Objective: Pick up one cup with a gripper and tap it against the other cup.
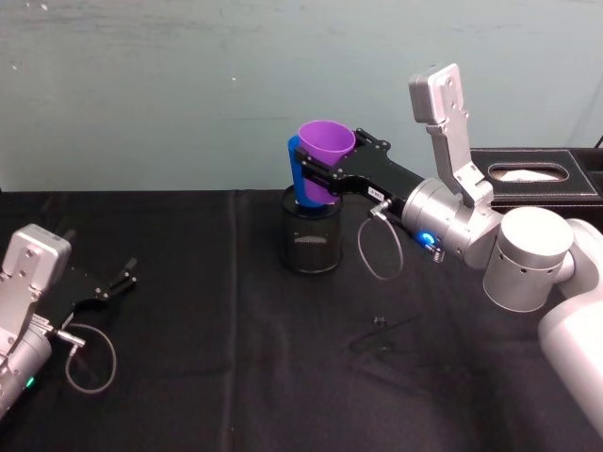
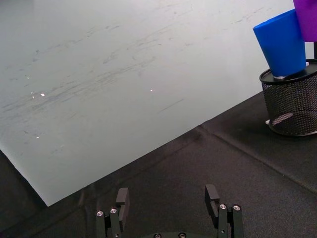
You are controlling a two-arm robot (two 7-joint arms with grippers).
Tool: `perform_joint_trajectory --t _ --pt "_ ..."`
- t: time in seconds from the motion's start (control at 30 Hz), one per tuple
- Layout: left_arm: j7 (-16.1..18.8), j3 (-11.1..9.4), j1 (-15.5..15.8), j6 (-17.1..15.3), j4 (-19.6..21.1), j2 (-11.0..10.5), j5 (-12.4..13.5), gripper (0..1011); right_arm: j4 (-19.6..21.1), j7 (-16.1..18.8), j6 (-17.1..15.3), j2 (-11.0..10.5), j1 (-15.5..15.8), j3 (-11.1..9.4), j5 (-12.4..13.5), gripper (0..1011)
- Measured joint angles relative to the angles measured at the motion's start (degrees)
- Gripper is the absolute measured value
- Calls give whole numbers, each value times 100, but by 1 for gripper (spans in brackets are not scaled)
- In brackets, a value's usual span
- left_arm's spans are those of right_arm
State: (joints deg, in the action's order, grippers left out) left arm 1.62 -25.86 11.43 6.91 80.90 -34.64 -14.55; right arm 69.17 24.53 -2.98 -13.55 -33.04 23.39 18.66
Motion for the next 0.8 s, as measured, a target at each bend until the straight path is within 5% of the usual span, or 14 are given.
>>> perform_joint_trajectory --t 0.8 --pt "0 0 0 0 0 0 0 1000 0 0 0 0 0 0 0 741"
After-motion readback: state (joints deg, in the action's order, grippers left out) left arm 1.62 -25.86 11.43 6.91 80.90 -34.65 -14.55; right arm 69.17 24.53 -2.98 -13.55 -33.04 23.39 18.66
